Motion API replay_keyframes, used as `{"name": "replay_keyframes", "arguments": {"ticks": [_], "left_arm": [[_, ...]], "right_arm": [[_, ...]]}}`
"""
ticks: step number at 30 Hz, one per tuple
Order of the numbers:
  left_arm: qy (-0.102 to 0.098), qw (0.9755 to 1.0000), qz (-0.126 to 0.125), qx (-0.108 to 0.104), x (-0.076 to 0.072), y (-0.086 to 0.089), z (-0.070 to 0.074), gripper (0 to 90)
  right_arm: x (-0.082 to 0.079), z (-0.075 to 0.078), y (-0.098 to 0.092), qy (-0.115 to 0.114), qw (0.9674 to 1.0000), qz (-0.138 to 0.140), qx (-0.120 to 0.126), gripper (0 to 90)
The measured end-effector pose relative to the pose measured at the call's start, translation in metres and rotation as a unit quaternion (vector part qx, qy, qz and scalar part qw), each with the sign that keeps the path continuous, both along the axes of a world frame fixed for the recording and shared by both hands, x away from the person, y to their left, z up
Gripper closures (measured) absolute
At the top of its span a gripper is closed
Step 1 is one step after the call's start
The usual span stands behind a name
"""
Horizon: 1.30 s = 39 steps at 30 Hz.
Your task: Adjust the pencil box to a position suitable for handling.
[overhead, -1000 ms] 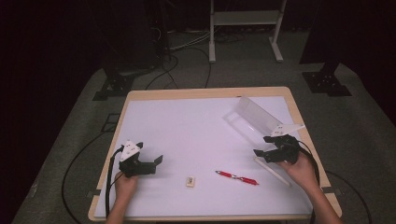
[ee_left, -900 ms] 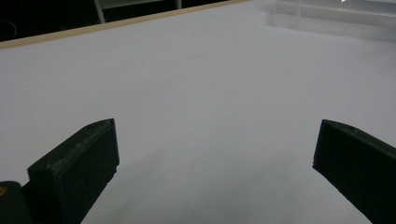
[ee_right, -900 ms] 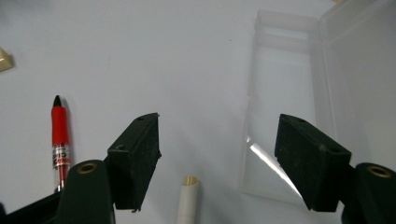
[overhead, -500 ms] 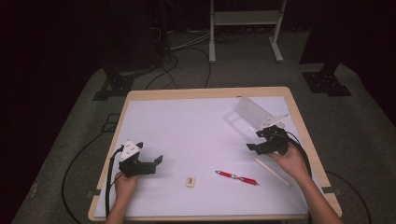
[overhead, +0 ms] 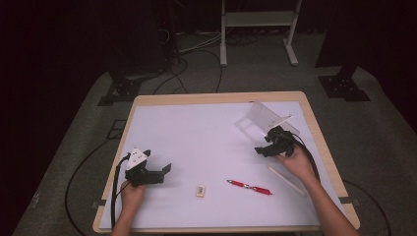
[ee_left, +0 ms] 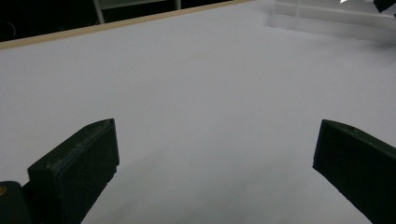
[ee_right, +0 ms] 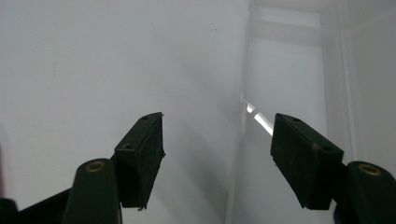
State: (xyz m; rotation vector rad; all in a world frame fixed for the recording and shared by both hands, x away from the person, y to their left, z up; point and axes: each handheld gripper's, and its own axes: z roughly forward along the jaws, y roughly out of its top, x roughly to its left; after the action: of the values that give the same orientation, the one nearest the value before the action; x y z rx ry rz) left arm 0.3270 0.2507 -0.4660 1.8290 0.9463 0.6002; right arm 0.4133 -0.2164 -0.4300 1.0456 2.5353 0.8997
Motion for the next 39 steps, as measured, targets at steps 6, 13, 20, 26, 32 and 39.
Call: {"name": "replay_keyframes", "arguments": {"ticks": [6,13,20,26,32,39], "left_arm": [[0.000,1.0000,0.000,0.000,0.000,0.000,0.000,0.0],[0.000,1.0000,0.000,-0.001,0.000,0.000,0.000,0.0],[0.000,1.0000,-0.001,0.000,0.000,0.000,0.000,0.0],[0.000,1.0000,-0.001,0.000,0.000,0.000,0.000,0.0],[0.000,1.0000,-0.001,0.000,0.000,0.000,0.000,0.0],[0.000,1.0000,0.000,-0.001,0.000,0.000,0.000,0.0]], "right_arm": [[0.011,-0.005,0.003,0.016,0.9998,-0.008,-0.012,37.7],[0.019,-0.008,0.009,0.017,0.9991,-0.017,-0.036,47.9],[0.023,-0.016,0.008,0.031,0.9982,-0.021,-0.047,61.8],[0.024,-0.021,0.012,0.028,0.9972,-0.011,-0.068,71.7],[0.024,-0.022,0.014,0.015,0.9970,-0.005,-0.076,81.0],[0.022,-0.022,0.013,0.003,0.9964,-0.005,-0.084,85.0]]}}
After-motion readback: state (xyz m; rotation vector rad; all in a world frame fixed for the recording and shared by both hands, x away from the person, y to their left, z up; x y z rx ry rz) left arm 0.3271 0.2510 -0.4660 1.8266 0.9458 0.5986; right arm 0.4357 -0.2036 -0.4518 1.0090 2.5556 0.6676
